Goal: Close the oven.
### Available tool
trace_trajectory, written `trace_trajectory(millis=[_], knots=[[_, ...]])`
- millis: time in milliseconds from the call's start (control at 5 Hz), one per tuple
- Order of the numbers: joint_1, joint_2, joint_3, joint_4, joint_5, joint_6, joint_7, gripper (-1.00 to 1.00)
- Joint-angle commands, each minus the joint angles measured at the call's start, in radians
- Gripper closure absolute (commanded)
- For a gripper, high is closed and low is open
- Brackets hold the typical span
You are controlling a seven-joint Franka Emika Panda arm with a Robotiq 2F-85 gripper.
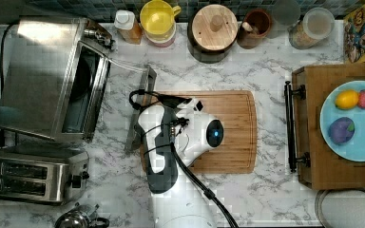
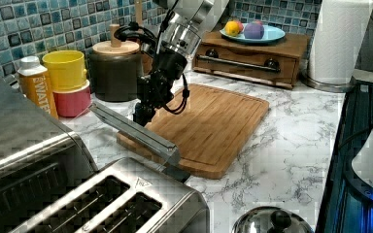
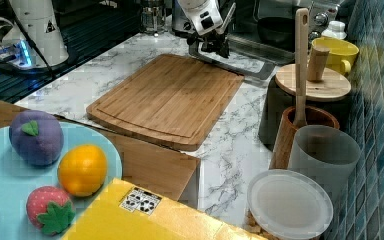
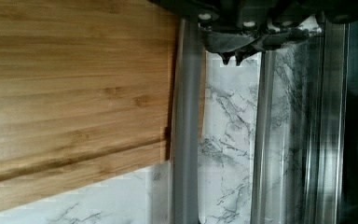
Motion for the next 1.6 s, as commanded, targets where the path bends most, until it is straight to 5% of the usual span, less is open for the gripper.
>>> trace_trajectory(millis=[200, 800, 1400, 1600], knots=[[0.027, 0.022, 0.048, 0.136, 0.136, -0.037, 0.07, 1.0], [0.066, -0.104, 0.098, 0.186, 0.178, -0.019, 0.071, 1.0], [0.147, -0.169, 0.159, 0.302, -0.112, 0.044, 0.297, 1.0], [0.179, -0.149, 0.161, 0.356, -0.41, 0.07, 0.57, 1.0]])
